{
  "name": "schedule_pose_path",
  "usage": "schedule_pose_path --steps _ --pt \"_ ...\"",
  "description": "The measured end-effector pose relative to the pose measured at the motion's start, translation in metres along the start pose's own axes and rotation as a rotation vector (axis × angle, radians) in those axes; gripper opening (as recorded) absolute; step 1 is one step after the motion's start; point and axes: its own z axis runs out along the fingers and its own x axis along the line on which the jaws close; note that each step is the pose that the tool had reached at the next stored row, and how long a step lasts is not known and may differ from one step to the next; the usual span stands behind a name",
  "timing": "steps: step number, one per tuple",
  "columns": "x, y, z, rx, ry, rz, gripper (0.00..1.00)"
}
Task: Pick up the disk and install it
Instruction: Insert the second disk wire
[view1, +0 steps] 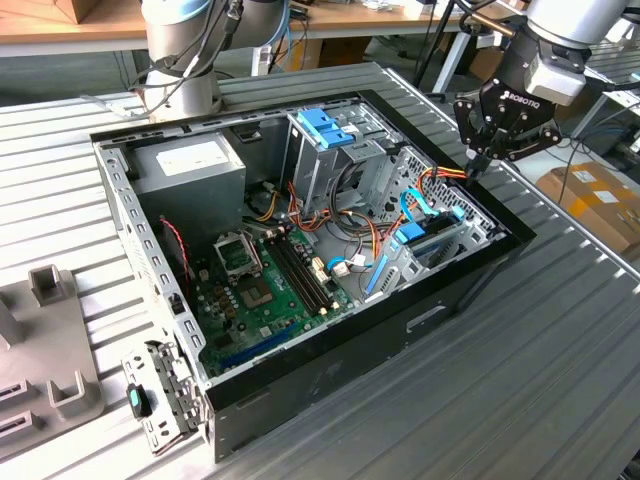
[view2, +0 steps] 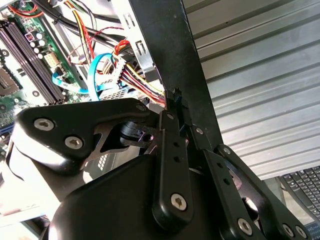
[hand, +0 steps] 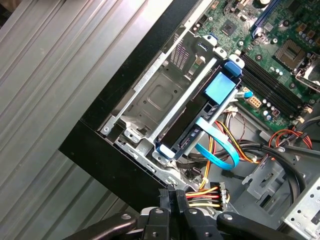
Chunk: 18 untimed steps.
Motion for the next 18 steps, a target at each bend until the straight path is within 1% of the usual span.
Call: schedule_pose_path --steps 11,18 --pt "0.0000 0.0000 0.0001 0.0000 -0.0001 0.002 0.16" --pt "-0.0008 0.0010 0.0000 -0.0002 0.0000 0.015 0.16"
